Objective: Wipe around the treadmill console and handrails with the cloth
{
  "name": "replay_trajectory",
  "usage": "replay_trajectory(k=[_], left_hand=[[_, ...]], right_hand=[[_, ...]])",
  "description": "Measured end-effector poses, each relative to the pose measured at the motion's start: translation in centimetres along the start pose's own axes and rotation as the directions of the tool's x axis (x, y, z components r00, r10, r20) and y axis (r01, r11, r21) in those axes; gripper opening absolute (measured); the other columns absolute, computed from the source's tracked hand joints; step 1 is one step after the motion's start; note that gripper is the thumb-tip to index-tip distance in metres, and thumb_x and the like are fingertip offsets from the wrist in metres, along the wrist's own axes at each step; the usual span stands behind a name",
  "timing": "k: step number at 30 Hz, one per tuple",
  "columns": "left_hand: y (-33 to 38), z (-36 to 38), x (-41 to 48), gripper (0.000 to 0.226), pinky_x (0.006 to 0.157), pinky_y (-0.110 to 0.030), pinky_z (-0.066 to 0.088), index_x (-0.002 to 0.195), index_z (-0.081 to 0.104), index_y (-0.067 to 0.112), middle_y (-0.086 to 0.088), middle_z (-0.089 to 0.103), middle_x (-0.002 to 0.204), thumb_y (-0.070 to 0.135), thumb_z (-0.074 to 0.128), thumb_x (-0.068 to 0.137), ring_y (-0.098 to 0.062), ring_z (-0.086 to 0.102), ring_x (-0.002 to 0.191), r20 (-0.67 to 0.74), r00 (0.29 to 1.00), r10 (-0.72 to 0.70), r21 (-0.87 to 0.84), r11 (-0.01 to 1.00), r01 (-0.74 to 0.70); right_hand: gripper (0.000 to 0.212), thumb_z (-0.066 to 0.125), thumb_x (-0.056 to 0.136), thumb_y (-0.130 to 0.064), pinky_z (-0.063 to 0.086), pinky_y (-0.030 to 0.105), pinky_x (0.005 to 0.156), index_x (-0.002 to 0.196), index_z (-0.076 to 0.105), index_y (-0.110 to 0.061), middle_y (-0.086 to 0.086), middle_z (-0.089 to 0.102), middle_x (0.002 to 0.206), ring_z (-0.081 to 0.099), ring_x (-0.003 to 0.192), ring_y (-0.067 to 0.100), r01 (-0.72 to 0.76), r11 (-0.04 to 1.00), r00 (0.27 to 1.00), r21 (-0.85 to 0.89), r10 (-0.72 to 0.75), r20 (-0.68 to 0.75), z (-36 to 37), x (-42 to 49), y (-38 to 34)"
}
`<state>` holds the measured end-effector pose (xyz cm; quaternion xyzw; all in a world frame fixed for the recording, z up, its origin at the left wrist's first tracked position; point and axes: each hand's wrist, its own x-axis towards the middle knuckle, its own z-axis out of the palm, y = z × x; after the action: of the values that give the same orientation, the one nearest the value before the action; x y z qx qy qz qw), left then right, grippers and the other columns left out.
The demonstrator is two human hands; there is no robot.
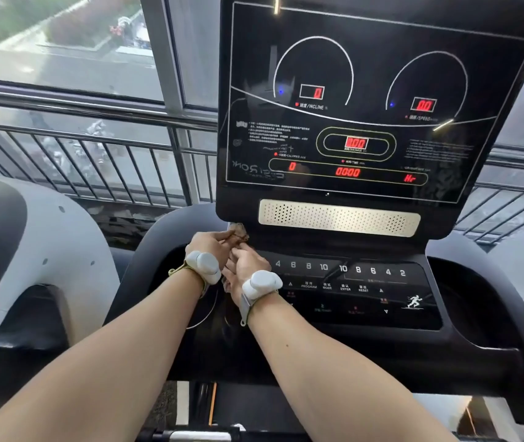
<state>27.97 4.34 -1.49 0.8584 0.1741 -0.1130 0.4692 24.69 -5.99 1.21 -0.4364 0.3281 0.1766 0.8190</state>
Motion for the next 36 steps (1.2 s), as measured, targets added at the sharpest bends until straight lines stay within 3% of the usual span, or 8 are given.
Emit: replay_trajectory(k=[3,8,10,14,20,24,30,36], left_hand=[[1.4,-0.4,-0.6,0.023,0.089,-0.034,0.06,0.097,0.073,0.06,0.02,0.074,0.101,0.06,0.063,0.076,-0.01,0.072,0.097,-0.037,0.999,0.029,0.087,0.996,-0.026],[2.9,-0.6,-2.6,0.047,0.104,-0.032,0.05,0.122,0.07,0.046,0.016,0.055,0.128,0.031,0.062,0.079,-0.019,0.052,0.12,-0.079,0.979,0.186,0.331,0.932,-0.15],[2.4,-0.5,-2.6,0.052,0.106,-0.031,0.048,0.128,0.067,0.045,0.016,0.054,0.13,0.027,0.063,0.079,-0.023,0.052,0.121,-0.06,0.972,0.229,0.38,0.905,-0.19],[2.7,-0.3,-3.3,0.053,0.11,-0.031,0.046,0.13,0.068,0.039,0.011,0.055,0.132,0.027,0.068,0.078,-0.021,0.056,0.121,-0.08,0.96,0.268,0.31,0.922,-0.232],[3.3,0.2,-4.0,0.053,0.098,-0.018,0.044,0.124,0.073,0.033,0.011,0.057,0.13,0.008,0.067,0.078,-0.012,0.061,0.116,-0.098,0.928,0.358,0.286,0.904,-0.319],[4.2,0.1,-4.1,0.047,0.097,-0.029,0.053,0.113,0.077,0.036,0.012,0.062,0.126,0.004,0.064,0.082,-0.013,0.064,0.109,-0.118,0.904,0.41,0.316,0.879,-0.357],[5.5,1.0,-4.7,0.042,0.096,-0.025,0.051,0.114,0.077,0.027,0.005,0.065,0.122,0.0,0.063,0.084,-0.018,0.065,0.107,-0.115,0.914,0.389,0.291,0.893,-0.344],[6.9,3.1,-5.2,0.034,0.091,-0.027,0.052,0.114,0.075,0.031,0.003,0.069,0.117,0.012,0.07,0.086,-0.022,0.066,0.104,-0.094,0.926,0.364,0.284,0.902,-0.326]], right_hand=[[0.039,0.049,0.1,-0.002,0.062,0.033,0.077,0.135,0.065,-0.011,0.02,0.075,0.115,0.074,0.105,0.03,0.0,1.0,1.0,0.017,-0.001,0.006,0.0,-0.2,-1.0],[0.031,0.05,0.101,-0.016,0.055,0.029,0.064,0.112,0.074,-0.001,0.011,0.077,0.084,0.074,0.065,0.02,-0.07,0.998,0.996,0.001,0.07,0.055,-0.8,-0.2,-3.2],[0.029,0.051,0.103,-0.02,0.059,0.027,0.057,0.095,0.076,-0.008,0.011,0.077,0.086,0.075,0.069,0.02,-0.08,0.996,0.991,0.029,0.076,0.107,-1.0,0.2,-4.0],[0.03,0.056,0.103,-0.036,0.062,0.027,0.063,0.091,0.075,-0.016,0.008,0.076,0.092,0.073,0.078,0.02,-0.073,0.997,0.986,0.034,0.067,0.155,-1.0,0.1,-4.9],[0.033,0.061,0.101,-0.036,0.061,0.037,0.093,0.099,0.078,-0.008,0.011,0.077,0.096,0.074,0.085,0.023,-0.016,0.998,0.989,-0.053,0.024,0.147,-1.6,0.4,-6.4],[0.039,0.066,0.099,-0.034,0.052,0.045,0.109,0.118,0.074,-0.001,0.016,0.076,0.119,0.072,0.104,0.029,-0.006,0.996,0.992,-0.087,0.016,0.122,-2.0,1.1,-6.8],[0.025,0.056,0.102,-0.017,0.051,0.036,0.107,0.097,0.08,-0.008,0.008,0.08,0.098,0.073,0.089,0.022,-0.01,0.988,0.992,-0.155,0.029,0.12,-3.5,1.3,-8.4],[0.019,0.065,0.093,-0.007,0.062,0.033,0.074,0.077,0.073,-0.004,0.012,0.073,0.076,0.073,0.065,0.021,-0.027,0.989,0.999,-0.146,0.033,0.038,-6.2,2.3,-10.3]])
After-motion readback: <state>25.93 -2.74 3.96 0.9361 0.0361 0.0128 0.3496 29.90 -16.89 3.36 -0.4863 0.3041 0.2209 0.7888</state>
